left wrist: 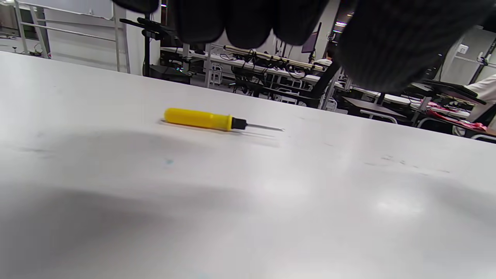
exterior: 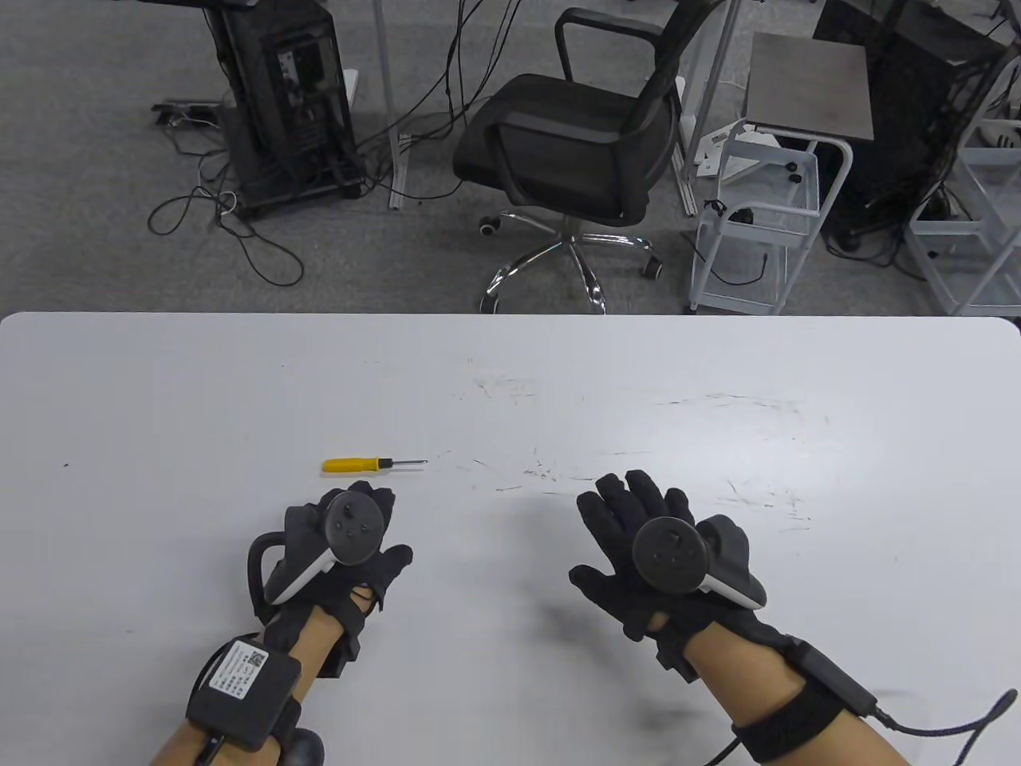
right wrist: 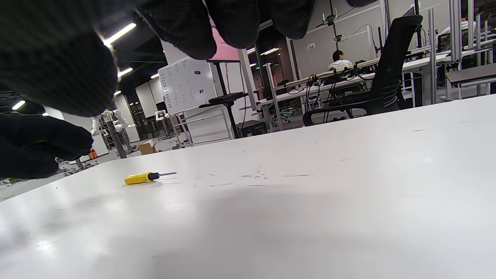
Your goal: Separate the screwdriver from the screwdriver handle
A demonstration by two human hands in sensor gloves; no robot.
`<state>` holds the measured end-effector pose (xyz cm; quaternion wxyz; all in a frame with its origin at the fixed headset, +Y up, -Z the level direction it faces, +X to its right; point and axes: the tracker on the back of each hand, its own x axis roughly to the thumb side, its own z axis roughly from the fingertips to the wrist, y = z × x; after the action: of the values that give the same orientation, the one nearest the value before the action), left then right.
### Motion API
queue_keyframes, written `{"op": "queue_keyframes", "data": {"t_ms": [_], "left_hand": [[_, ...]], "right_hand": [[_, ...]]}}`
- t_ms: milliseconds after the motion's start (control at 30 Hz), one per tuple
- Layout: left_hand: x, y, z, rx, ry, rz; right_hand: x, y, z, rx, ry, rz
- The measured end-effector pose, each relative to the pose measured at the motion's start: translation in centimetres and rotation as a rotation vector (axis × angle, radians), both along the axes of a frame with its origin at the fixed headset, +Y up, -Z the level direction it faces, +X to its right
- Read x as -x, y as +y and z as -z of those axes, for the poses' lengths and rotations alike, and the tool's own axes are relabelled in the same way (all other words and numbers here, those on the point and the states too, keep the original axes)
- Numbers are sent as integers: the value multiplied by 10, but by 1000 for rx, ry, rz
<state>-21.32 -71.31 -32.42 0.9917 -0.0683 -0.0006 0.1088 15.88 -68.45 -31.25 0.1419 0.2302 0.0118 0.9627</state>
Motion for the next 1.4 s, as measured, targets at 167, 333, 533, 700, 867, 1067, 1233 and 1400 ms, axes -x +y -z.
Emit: {"op": "queue_keyframes", "data": {"t_ms": [167,333,533,700,867,1067,1233,1400], "left_hand": [[21,-10,26,13,35,68],[37,-25,55,8,60,102],[42,-44,91,28,57,120],[42,-58,114,64,55,110],[39,-64,124,84,32,98],[38,-67,128,95,35,106],[36,-67,126,78,18,147],[33,-63,116,68,-10,129]], "right_hand": [[-1,1,0,4,-6,1],[-2,0,1,13,-11,2],[-3,-1,1,24,-15,-2],[-4,-3,3,36,-24,-4],[-3,-3,3,35,-18,-8],[-3,-4,4,38,-13,-6],[-3,1,2,23,-9,9],[-2,5,1,9,-1,25]]}}
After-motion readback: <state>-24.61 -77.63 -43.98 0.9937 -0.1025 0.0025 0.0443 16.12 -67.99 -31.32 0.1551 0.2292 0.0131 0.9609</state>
